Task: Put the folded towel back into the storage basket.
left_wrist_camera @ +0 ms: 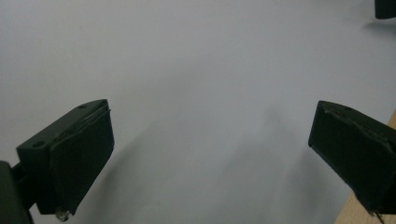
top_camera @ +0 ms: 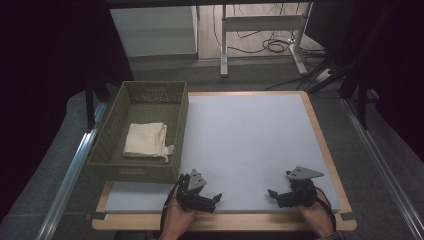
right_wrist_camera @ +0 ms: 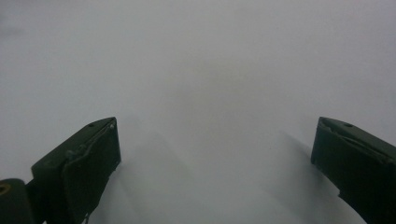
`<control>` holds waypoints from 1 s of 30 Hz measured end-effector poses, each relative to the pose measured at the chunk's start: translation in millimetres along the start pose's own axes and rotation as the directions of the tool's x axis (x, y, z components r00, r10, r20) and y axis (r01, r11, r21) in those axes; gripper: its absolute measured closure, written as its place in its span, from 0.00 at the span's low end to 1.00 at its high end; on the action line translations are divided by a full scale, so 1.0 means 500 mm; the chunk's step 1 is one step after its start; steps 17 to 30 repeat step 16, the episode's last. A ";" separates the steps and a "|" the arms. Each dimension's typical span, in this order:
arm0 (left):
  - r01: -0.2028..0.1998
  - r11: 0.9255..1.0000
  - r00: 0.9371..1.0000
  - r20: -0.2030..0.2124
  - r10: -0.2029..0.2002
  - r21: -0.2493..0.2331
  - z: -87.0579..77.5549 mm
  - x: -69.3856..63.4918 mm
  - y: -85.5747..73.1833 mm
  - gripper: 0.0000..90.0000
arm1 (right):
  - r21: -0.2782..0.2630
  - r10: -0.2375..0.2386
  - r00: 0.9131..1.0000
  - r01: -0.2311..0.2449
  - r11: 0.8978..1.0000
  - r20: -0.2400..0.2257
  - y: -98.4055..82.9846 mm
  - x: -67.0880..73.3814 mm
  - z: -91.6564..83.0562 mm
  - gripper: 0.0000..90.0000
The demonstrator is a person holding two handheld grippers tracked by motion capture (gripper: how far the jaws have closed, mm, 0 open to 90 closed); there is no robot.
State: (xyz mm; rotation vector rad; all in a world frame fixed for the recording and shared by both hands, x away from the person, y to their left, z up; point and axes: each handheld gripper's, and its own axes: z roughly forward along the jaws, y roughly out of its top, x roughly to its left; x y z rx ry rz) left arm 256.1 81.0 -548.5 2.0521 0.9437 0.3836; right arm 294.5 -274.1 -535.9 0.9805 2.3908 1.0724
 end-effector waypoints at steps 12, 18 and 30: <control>0.008 1.000 0.999 -0.040 -0.009 -0.028 0.006 -0.010 -0.031 0.02 | -0.021 0.022 0.998 -0.021 1.000 0.054 -0.014 0.018 0.000 0.02; 0.006 1.000 0.999 -0.042 -0.007 -0.027 0.006 -0.010 -0.031 0.02 | -0.045 0.034 0.997 -0.032 0.998 0.066 -0.020 0.022 0.000 0.02; 0.006 1.000 0.999 -0.042 -0.007 -0.027 0.006 -0.010 -0.031 0.02 | -0.045 0.034 0.997 -0.032 0.998 0.066 -0.020 0.022 0.000 0.02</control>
